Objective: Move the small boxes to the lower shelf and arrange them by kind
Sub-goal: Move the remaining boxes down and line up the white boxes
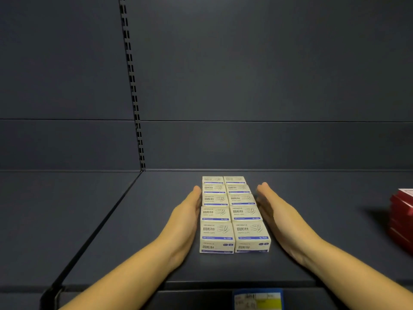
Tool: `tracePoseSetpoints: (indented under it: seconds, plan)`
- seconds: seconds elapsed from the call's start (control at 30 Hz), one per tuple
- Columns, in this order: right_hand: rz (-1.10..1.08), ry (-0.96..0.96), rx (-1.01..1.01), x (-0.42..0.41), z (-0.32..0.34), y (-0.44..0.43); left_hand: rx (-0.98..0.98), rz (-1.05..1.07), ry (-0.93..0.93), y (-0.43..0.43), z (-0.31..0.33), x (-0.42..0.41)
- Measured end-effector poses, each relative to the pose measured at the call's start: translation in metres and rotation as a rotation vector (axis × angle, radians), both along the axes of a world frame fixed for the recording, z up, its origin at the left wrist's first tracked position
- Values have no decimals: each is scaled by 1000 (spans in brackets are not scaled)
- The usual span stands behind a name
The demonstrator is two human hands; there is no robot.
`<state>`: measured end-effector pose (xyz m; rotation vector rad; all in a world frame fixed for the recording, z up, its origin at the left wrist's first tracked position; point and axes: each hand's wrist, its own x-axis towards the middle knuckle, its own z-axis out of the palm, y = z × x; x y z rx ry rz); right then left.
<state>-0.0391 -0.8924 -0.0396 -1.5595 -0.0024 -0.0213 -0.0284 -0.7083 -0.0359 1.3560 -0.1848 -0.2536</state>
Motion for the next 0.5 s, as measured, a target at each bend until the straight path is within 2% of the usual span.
tracePoseSetpoints:
  seconds: [0.23,0.4,0.47,0.5]
  plan:
    - [7,-1,-82,-20,8,24,-92,41,27,-10,1,-16]
    - [23,-4,-100,-26,14,25,-78,42,27,-11,3,-21]
    - [57,57,-72,-28,20,19,-36,68,-68,-12,5,-26]
    - [54,71,-69,-30,23,13,25,116,-172,-12,6,-29]
